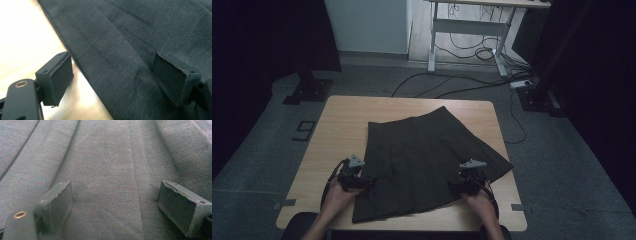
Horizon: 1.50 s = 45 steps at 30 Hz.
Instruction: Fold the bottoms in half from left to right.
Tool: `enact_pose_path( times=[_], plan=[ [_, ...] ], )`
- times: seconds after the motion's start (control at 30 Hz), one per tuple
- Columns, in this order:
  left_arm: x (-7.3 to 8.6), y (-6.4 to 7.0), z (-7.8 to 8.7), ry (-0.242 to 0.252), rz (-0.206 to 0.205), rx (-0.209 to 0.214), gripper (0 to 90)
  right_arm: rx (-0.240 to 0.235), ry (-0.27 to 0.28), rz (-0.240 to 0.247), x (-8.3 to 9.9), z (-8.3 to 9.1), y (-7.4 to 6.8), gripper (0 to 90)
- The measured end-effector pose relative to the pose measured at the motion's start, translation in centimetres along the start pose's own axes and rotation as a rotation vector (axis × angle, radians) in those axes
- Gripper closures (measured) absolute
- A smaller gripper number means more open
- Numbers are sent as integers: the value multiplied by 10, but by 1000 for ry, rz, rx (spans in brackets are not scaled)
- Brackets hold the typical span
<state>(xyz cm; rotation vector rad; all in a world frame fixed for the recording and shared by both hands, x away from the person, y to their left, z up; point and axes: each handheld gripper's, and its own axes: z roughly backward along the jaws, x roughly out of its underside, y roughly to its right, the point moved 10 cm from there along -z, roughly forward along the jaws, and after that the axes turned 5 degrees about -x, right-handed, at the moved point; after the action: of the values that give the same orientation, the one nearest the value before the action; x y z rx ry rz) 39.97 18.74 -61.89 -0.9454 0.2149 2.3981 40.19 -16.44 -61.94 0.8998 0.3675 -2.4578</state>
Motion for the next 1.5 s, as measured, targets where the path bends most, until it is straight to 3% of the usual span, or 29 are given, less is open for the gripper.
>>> enact_pose_path(
  times=[0.13, 0.33, 0.37, 0.4, 0.47, 0.5, 0.53, 0.6, 0.67, 0.7, 0.77, 0.9, 1.1, 1.33, 1.47, 1.5],
  plan=[
    [10, 12, 10, 5, -17, 14, 164, -7, 4, 8, 10, 8, -6, 125],
    [8, 10, 9, -16, -36, 45, 142, -7, 9, 6, 12, 10, -7, 124],
    [5, 7, 9, -33, -12, 81, 132, -8, 14, 6, 12, 10, -7, 124],
    [5, 7, 9, -33, -12, 81, 119, -8, 18, 6, 12, 10, -7, 124],
    [-6, -6, 10, -22, 0, 62, 100, -8, 19, 6, 12, 10, -7, 123],
    [-6, -6, 10, -22, 0, 62, 102, -8, 19, 7, 12, 10, -6, 123],
    [-16, -16, 11, -3, 12, 44, 100, -9, 18, 6, 12, 10, -6, 123],
    [-21, -21, 11, 2, 16, 44, 94, -9, 19, 7, 12, 10, -6, 123],
    [-36, -34, 7, 6, -11, 13, 30, -9, 20, 7, 12, 10, -6, 123],
    [-36, -34, 7, 6, -11, 13, 4, -9, 20, 7, 12, 10, -6, 123],
    [-47, -41, 4, 16, -29, -2, 0, -9, 22, 8, 12, 10, -6, 123],
    [-78, -56, -7, 55, -18, -13, 0, -10, 24, 8, 12, 10, -6, 123],
    [-101, -73, -28, 47, -7, -45, 0, -11, 27, 9, 13, 10, -6, 123],
    [-110, -88, -53, 35, 26, -64, 0, -12, 28, 10, 13, 10, -6, 121],
    [-106, -99, -71, 10, 46, -99, 0, -14, 30, 8, 13, 10, -6, 121],
    [-99, -102, -81, -16, 48, -109, 0, -13, 31, 9, 13, 10, -6, 121]
  ],
)
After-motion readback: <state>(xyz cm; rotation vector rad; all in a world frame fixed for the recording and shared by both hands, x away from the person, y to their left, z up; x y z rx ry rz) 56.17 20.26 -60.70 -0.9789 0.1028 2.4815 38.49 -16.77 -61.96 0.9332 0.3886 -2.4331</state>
